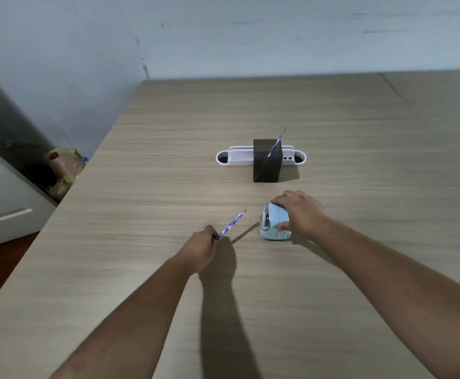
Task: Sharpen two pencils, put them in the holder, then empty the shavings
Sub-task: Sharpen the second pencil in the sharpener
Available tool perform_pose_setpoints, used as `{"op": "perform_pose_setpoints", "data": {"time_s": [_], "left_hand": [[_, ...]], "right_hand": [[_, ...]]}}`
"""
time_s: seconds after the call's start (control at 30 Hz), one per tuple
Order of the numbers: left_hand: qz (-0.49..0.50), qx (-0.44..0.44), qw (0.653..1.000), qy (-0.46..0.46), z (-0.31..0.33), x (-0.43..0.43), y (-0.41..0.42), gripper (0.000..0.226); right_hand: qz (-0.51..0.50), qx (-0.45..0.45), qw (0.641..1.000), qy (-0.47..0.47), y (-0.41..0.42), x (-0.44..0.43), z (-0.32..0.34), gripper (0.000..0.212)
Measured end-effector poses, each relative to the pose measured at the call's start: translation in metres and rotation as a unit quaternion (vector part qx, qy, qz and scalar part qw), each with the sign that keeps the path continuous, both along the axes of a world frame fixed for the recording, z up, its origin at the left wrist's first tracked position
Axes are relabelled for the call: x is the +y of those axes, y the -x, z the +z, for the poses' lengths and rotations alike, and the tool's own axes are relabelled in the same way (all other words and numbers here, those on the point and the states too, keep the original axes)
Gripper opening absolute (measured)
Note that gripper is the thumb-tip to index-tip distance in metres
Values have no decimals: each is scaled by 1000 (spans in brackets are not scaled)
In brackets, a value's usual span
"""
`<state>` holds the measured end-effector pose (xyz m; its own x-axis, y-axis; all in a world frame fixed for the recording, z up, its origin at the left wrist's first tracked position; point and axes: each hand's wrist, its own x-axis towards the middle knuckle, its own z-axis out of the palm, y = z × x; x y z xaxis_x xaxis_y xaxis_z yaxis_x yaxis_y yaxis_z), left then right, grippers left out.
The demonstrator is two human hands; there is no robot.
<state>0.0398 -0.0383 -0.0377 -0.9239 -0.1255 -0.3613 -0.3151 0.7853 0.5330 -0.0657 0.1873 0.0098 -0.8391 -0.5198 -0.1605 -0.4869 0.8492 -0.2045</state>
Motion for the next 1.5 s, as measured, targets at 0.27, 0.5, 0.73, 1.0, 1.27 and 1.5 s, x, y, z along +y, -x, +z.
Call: {"op": "perform_pose_setpoints", "data": {"time_s": [0.27,0.5,0.73,1.0,1.27,1.5], "left_hand": [[-33,18,998,59,11,8,18,26],[-57,22,992,109,12,11,36,32],[9,53,998,20,17,21,57,30],[-17,85,996,-15,17,44,65,26],[-121,45,986,103,24,47,78,41],[-229,108,956,146,28,99,83,94]], "right_hand": [[-10,6,1000,14,-5,1,-5,64],[-8,8,1000,14,-3,2,-5,64],[2,23,1000,3,1,2,-6,64],[7,53,999,-10,2,4,-8,62],[-12,-32,999,35,1,23,-10,79],[-126,-108,984,58,-12,68,-44,44]]}}
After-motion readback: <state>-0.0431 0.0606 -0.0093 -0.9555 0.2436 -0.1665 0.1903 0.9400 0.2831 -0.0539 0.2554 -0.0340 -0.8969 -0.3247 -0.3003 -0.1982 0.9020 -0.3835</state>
